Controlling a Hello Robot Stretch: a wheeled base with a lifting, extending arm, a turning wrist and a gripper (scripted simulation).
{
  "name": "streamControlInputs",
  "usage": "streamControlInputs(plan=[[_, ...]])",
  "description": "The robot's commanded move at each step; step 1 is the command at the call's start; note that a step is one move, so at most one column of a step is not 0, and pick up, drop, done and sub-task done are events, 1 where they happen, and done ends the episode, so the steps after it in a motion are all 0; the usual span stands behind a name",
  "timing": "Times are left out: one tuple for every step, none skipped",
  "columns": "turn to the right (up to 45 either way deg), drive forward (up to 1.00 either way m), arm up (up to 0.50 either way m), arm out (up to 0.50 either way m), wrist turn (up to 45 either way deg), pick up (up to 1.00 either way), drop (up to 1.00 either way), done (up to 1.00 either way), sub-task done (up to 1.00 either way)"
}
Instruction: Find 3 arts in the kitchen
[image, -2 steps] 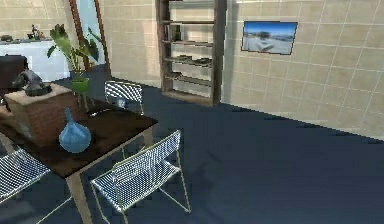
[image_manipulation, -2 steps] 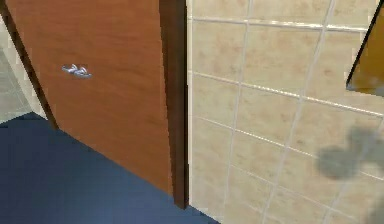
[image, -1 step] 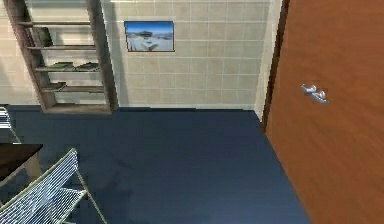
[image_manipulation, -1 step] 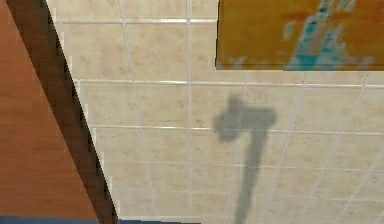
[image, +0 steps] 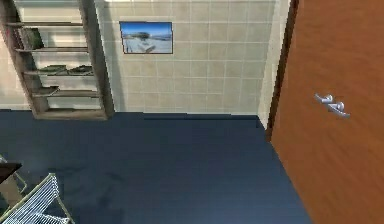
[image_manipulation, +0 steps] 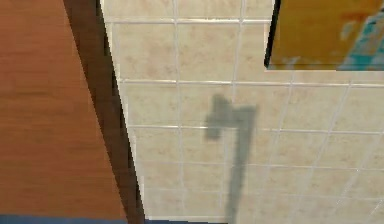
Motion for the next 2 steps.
streamControlInputs(plan=[[0.0, 1.0, 0.0, 0.0, 0.0, 0.0, 0.0, 0.0, 0.0], [3.0, 0.0, 0.0, 0.0, 0.0, 0.0, 0.0, 0.0, 0.0]])
